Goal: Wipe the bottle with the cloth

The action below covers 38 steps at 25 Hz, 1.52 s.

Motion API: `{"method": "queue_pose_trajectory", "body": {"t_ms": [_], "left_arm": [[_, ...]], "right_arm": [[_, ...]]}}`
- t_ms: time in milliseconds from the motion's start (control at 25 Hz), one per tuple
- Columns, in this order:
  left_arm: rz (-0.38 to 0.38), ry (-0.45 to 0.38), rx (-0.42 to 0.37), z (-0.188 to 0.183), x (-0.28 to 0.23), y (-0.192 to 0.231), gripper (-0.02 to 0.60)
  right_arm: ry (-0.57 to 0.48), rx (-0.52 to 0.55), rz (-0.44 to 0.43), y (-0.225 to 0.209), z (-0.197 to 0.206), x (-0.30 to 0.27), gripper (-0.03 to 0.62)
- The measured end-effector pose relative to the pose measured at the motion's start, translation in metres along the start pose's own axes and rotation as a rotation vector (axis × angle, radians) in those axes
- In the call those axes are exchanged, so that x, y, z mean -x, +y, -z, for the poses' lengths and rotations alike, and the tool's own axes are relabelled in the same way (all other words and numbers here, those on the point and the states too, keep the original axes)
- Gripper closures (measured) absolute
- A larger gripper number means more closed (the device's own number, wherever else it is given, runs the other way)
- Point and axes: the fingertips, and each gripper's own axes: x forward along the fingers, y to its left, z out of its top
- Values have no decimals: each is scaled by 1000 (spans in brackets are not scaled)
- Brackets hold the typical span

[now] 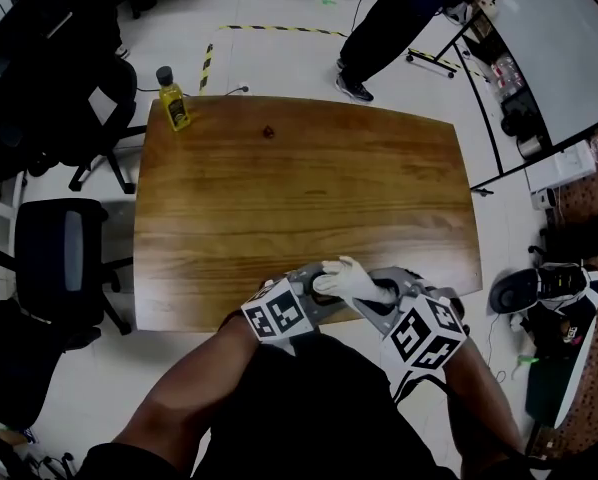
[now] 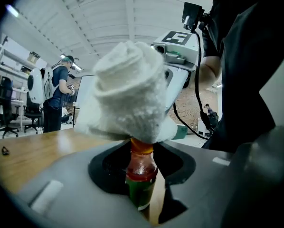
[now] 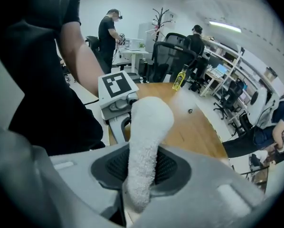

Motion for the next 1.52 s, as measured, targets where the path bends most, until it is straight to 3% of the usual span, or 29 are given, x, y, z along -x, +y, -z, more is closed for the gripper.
{"method": "queue_pose_trajectory", "body": {"t_ms": [240, 480, 680, 800, 960, 1120, 1200, 1320, 1480, 1520], "left_arm": [[-2, -9, 0, 0, 0, 2, 416], [2, 3, 2, 3, 2, 2, 417], [8, 20, 1, 4, 3, 6, 417], [12, 38, -6, 5, 3, 6, 416], [-15, 88, -18, 4, 6, 6, 409], [-96, 90, 7, -3, 22, -2, 368], [-177, 64, 56, -10, 36, -5, 367], [-326, 20, 173, -26, 60, -21, 377], [-534, -12, 296, -33, 84, -67, 552], [-574, -20, 335, -32, 86, -81, 565]], "right_arm": [[160, -1, -7, 4, 46, -8, 518], [193, -131, 2, 25, 80, -13, 520], [188, -274, 87, 47, 100, 16, 520], [62, -474, 157, 63, 111, 40, 520], [-283, -860, 222, 75, 126, 76, 520], [-558, -1085, 286, 78, 153, 110, 519], [-664, -1156, 301, 77, 167, 122, 519], [-797, -1231, 248, 83, 182, 128, 519], [-866, -1144, 178, 97, 180, 138, 519], [-869, -1099, 166, 101, 177, 140, 519]]}}
